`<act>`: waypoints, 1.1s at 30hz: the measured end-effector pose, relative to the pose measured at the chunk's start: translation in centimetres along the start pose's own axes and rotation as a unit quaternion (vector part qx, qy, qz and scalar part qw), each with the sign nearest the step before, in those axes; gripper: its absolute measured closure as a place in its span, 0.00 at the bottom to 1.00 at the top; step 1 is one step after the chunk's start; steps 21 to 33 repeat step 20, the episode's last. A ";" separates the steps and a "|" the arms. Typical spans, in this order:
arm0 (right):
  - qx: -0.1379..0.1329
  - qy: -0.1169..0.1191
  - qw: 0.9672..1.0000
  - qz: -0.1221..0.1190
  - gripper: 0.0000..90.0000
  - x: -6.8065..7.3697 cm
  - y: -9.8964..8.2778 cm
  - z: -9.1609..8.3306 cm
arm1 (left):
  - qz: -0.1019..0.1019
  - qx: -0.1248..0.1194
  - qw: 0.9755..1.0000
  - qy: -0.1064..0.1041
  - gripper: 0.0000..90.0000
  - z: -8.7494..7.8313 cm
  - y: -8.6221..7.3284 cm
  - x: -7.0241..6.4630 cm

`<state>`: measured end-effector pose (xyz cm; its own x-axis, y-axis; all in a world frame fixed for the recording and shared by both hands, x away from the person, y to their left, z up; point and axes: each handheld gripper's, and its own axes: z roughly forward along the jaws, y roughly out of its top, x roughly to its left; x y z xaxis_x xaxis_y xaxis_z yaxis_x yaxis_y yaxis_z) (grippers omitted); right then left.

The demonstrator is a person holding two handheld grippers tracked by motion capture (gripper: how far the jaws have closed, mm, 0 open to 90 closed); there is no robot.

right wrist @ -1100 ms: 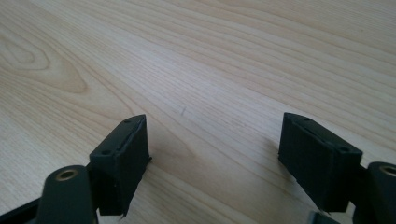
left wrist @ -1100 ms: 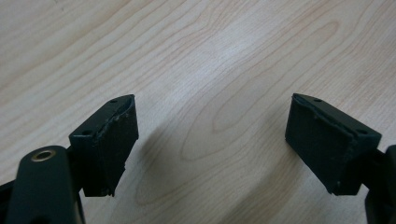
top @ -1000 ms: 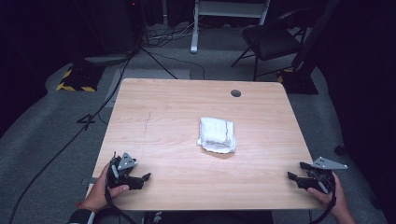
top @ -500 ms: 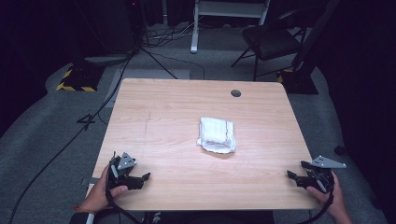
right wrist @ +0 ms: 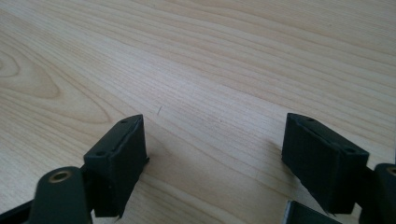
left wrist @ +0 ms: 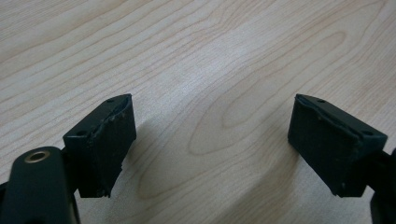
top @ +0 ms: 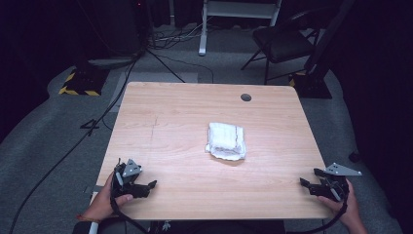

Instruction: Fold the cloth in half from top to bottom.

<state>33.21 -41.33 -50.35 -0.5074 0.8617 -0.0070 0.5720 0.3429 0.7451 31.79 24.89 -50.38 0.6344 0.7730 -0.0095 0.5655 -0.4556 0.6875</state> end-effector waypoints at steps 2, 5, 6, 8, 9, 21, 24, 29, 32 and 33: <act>0.000 0.000 1.000 0.000 0.24 0.0 0.0 0.0 | 0.002 0.001 1.000 0.002 0.17 0.0 0.0 0.0; 0.000 0.000 1.000 0.000 0.24 0.0 0.0 0.0 | 0.002 0.002 1.000 0.002 0.17 0.0 0.0 0.0; 0.000 0.000 1.000 0.000 0.24 0.0 0.0 0.0 | 0.002 0.002 1.000 0.002 0.17 0.0 0.0 0.0; 0.000 0.000 1.000 0.001 0.24 0.0 0.0 0.0 | 0.003 0.002 1.000 0.002 0.17 0.0 0.0 0.0; 0.000 0.000 1.000 0.001 0.24 0.0 0.0 0.0 | 0.003 0.002 1.000 0.001 0.17 0.0 0.0 0.0; 0.000 -0.005 1.000 0.005 0.25 0.0 0.0 0.0 | -0.001 -0.001 1.000 0.002 0.17 0.1 0.1 0.2; 0.000 -0.005 1.000 0.005 0.25 0.0 0.0 0.0 | -0.001 -0.001 1.000 0.002 0.17 0.1 0.1 0.2; 0.000 -0.005 1.000 0.005 0.25 0.0 0.0 0.0 | -0.001 -0.001 1.000 0.002 0.17 0.1 0.1 0.2; 0.000 -0.005 1.000 0.005 0.25 0.0 0.0 0.0 | -0.001 -0.001 1.000 0.002 0.17 0.1 0.1 0.2; 0.000 -0.005 1.000 0.005 0.25 0.0 0.0 0.0 | -0.001 -0.001 1.000 0.002 0.17 0.1 0.1 0.2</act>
